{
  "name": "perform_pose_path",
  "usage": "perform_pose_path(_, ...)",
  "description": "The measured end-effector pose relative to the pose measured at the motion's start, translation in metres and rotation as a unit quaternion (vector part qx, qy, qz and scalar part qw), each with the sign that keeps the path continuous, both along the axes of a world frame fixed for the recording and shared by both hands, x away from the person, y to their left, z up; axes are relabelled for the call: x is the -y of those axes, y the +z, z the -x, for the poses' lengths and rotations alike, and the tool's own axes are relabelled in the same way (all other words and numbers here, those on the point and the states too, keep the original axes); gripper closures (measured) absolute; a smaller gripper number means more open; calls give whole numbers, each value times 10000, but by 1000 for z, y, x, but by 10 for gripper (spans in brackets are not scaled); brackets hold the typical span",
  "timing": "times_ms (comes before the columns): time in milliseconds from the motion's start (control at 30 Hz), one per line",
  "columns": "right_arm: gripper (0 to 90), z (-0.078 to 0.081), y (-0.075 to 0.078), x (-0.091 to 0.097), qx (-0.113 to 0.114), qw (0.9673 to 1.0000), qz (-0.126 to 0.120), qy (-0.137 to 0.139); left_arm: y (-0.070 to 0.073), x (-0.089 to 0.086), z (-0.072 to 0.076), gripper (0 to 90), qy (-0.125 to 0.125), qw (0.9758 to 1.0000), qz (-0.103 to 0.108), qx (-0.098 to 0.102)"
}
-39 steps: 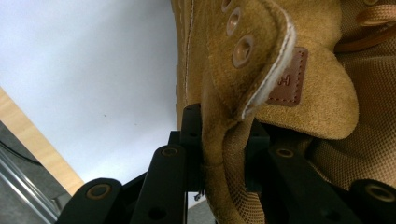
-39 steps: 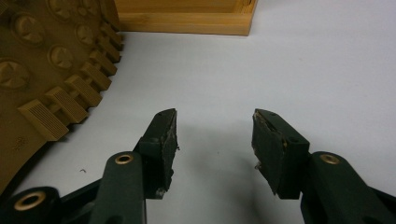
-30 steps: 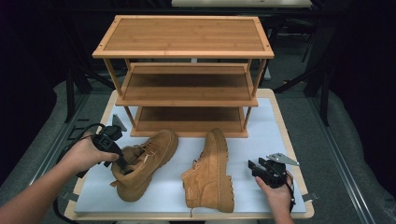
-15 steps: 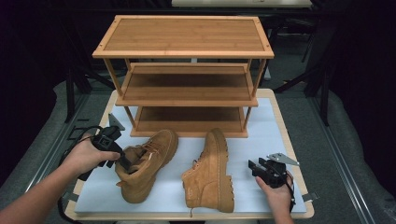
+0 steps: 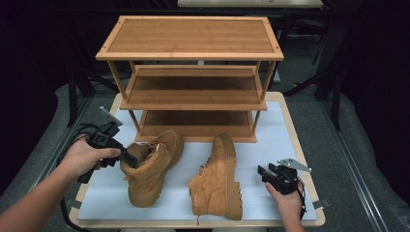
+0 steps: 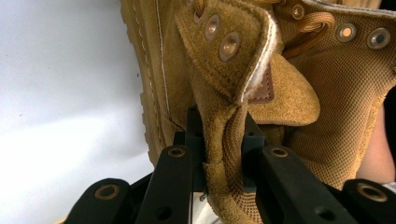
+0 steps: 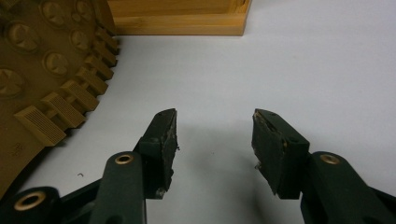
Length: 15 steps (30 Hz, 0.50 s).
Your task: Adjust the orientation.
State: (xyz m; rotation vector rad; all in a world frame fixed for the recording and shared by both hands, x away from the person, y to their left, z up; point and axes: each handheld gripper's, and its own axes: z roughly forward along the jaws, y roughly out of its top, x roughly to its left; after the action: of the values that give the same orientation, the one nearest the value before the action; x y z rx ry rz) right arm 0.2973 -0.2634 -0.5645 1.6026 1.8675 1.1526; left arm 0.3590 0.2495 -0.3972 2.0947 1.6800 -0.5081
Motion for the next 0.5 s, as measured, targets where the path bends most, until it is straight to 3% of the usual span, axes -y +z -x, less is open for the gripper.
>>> perform_pose_path(133, 498, 0, 0, 0, 10, 10000, -5, -6, 16, -3, 7, 799, 31, 9999, 30, 139)
perform_pose_path(500, 498, 0, 0, 0, 13, 10000, 4, -33, 44, -12, 18, 798, -61, 9997, 114, 220)
